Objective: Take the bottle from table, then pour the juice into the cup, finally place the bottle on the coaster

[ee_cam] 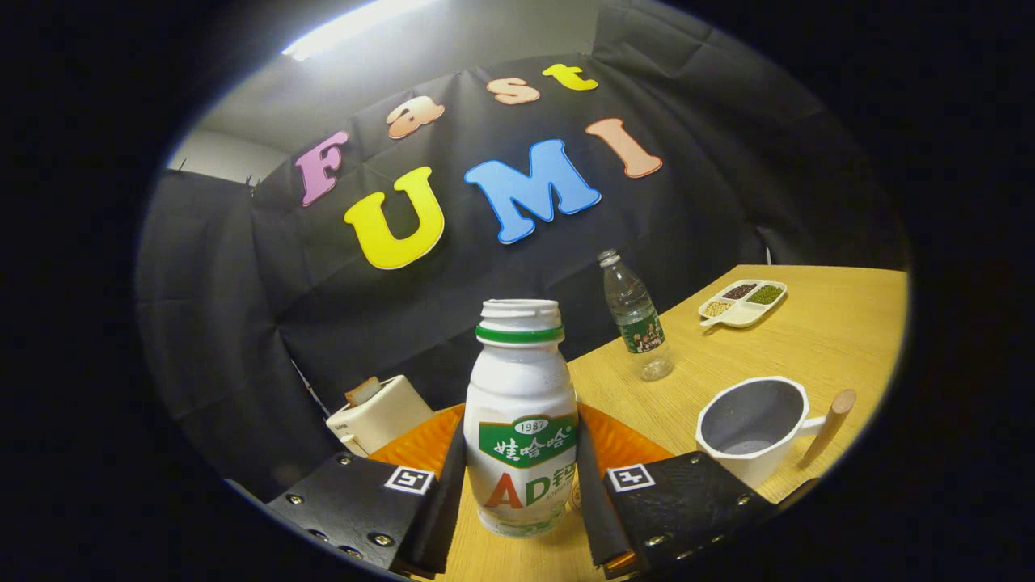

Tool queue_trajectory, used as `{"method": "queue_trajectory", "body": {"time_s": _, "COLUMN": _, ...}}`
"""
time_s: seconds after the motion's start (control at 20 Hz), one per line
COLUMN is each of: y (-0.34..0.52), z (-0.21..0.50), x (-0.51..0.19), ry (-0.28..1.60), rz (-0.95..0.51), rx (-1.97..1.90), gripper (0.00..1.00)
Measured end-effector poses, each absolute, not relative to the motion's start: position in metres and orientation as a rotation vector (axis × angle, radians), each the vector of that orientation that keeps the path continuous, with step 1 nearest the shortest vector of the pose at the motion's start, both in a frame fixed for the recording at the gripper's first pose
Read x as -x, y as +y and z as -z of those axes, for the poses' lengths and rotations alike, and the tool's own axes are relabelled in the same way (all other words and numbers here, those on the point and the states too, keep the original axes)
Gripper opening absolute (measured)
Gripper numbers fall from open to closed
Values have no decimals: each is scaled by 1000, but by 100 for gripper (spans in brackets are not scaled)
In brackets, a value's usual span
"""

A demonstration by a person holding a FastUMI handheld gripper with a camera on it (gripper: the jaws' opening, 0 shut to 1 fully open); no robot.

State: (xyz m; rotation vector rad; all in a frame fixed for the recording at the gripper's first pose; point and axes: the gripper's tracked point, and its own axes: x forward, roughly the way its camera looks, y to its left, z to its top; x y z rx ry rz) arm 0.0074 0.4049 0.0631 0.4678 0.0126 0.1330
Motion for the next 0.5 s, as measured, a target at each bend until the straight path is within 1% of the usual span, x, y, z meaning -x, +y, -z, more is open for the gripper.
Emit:
{"method": "queue_trajectory", "body": {"time_s": 0.1, "y": 410, "z": -66, "x": -9, "ry": 15, "rz": -146, "rx": -454, "gripper": 63}}
{"method": "queue_trajectory", "body": {"time_s": 0.25, "y": 409, "z": -61, "x": -12, "ry": 21, "rz": -117, "rx": -352, "gripper": 63}}
{"method": "queue_trajectory", "body": {"time_s": 0.5, "y": 419, "z": -60, "x": -21, "ry": 30, "rz": -115, "rx": -222, "gripper": 63}}
